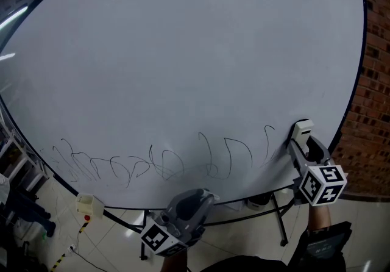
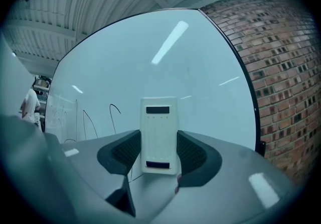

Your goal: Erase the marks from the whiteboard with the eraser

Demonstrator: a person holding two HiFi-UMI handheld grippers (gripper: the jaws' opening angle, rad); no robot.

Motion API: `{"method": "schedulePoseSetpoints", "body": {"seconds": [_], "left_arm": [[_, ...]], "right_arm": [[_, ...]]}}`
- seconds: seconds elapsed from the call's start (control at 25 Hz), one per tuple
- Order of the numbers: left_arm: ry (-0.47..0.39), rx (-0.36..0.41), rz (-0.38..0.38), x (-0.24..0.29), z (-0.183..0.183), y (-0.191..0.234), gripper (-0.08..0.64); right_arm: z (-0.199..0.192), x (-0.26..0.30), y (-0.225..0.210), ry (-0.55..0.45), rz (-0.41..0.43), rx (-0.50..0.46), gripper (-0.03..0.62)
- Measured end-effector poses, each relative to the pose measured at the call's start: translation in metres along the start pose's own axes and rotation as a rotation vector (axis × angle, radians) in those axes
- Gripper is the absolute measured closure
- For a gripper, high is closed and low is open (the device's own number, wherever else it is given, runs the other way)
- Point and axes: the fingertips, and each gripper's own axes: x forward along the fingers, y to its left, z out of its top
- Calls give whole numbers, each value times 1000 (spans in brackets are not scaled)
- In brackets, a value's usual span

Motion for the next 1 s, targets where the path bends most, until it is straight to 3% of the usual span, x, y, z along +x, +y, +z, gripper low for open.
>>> {"method": "schedulePoseSetpoints", "body": {"seconds": [0.56, 0.76, 1.0], "left_arm": [[-9, 17, 35, -21, 6, 13, 497], [-14, 8, 18, -13, 6, 11, 498], [-15, 5, -4, -3, 4, 6, 498]], "right_arm": [[16, 11, 104, -28, 163, -129, 364], [13, 11, 100, -19, 187, -110, 364], [7, 7, 58, -1, 132, -78, 362]]}}
